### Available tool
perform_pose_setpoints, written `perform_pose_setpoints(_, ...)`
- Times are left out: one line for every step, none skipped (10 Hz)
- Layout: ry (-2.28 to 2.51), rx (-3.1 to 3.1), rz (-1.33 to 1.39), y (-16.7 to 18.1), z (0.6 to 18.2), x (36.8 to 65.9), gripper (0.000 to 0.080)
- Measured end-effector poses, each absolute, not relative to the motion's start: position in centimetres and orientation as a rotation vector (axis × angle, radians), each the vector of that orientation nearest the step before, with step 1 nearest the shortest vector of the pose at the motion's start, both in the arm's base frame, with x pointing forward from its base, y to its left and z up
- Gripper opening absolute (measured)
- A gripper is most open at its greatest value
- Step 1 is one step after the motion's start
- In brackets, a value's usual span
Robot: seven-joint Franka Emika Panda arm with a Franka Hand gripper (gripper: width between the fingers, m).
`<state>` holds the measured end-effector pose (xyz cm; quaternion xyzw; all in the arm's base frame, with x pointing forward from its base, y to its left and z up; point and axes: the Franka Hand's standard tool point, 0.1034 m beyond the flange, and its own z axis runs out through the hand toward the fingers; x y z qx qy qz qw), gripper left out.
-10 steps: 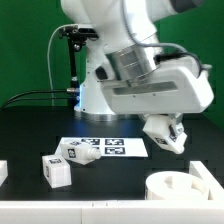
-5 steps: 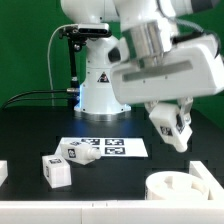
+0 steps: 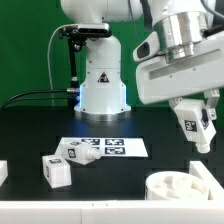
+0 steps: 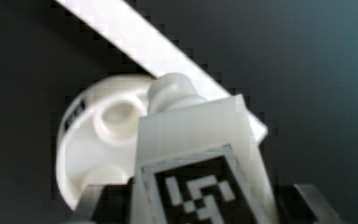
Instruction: Assemble stool
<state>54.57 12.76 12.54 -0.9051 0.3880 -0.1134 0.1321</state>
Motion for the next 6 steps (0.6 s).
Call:
perform_pose_setpoints(1.071, -2.660, -0.372, 13.0, 12.7, 54.9, 0.0320)
perform_pose_setpoints(1.021, -2.697, -0.405, 12.0, 12.6, 55.2, 0.0320)
perform_pose_setpoints(0.949, -2.738, -0.450, 10.6, 12.5, 55.7, 0.0320)
perform_pose_setpoints(0.916, -2.759, -0.471, 8.9, 12.5, 56.5, 0.0320)
perform_pose_setpoints(0.921, -2.756, -0.477, 8.5, 12.5, 56.8, 0.0320)
perform_pose_setpoints(0.918, -2.758, -0.476, 8.6, 12.5, 56.7, 0.0320)
